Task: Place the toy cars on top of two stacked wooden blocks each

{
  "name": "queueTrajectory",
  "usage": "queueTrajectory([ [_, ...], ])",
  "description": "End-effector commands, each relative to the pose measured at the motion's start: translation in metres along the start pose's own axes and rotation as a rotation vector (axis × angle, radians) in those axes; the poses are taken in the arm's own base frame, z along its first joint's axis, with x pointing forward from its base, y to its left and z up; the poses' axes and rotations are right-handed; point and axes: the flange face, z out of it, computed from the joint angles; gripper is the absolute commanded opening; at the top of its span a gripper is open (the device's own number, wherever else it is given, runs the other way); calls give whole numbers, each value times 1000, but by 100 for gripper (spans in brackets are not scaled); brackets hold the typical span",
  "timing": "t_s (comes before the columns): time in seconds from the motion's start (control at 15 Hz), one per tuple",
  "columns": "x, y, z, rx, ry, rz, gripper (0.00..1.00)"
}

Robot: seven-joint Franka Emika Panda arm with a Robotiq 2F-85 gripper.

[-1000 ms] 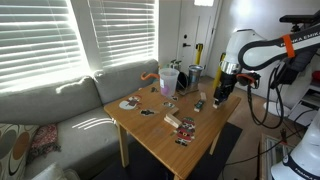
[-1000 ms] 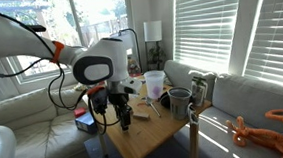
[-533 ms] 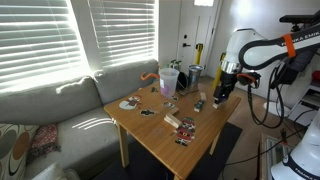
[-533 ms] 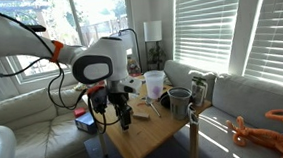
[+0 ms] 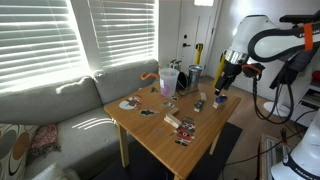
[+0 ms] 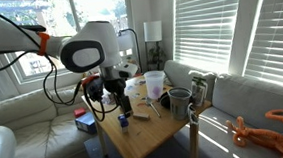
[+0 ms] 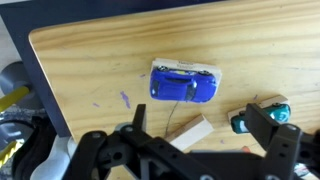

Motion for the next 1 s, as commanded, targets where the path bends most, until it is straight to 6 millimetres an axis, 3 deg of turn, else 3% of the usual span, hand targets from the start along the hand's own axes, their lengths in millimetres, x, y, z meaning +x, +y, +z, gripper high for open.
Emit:
queueTrajectory([
  [0.0,8,-19,-18,-50,25,-131,100],
  [0.33,17,-53,-19,-60,41,-330,100],
  [0.4,21,-56,-20,-35,56,-268,100],
  [0.47,11,-48,-19,-46,45,-271,100],
  [0.8,18,-54,-18,-45,47,-277,100],
  [0.93,22,-59,-10,-18,56,-362,100],
])
